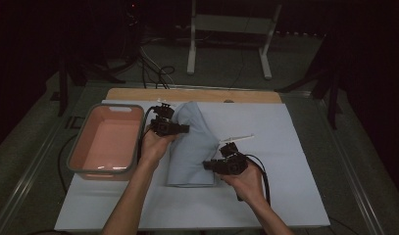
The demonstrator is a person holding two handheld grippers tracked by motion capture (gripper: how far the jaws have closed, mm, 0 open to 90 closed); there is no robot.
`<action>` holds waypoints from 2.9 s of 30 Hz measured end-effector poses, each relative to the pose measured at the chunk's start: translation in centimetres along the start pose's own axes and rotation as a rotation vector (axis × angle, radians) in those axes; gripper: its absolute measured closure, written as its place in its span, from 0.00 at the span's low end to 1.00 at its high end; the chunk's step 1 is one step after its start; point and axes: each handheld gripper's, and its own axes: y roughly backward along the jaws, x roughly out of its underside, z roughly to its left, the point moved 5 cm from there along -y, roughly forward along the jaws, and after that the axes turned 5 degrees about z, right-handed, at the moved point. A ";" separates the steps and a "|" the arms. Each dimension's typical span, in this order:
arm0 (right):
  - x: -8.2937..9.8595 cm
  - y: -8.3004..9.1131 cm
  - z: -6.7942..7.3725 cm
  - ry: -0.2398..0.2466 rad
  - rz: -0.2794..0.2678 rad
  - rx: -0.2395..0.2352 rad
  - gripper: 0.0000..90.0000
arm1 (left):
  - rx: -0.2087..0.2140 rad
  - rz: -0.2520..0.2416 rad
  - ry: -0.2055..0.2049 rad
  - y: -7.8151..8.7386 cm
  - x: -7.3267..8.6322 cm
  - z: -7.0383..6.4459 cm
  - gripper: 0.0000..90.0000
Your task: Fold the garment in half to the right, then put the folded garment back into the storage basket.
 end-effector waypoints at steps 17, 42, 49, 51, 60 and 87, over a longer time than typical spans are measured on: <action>-1.5 -0.1 0.8 0.023 -0.007 0.000 0.89 | -0.005 -0.014 0.008 1.3 -0.7 0.8 0.90; -3.1 -0.4 1.7 0.028 -0.019 -0.012 0.89 | -0.016 -0.032 0.020 2.6 -1.3 1.8 0.90; -3.3 -0.8 1.9 0.025 -0.023 -0.019 0.89 | -0.022 -0.031 0.023 2.9 -1.5 2.2 0.90; -3.4 -0.8 1.9 0.023 -0.024 -0.021 0.89 | -0.023 -0.031 0.022 2.9 -1.5 2.2 0.90; -3.9 -0.8 2.1 0.029 -0.025 -0.026 0.89 | -0.026 -0.033 0.023 3.4 -1.8 2.5 0.90; -5.3 -0.9 3.4 0.026 -0.045 -0.050 0.89 | -0.049 -0.045 0.017 4.9 -2.3 3.2 0.90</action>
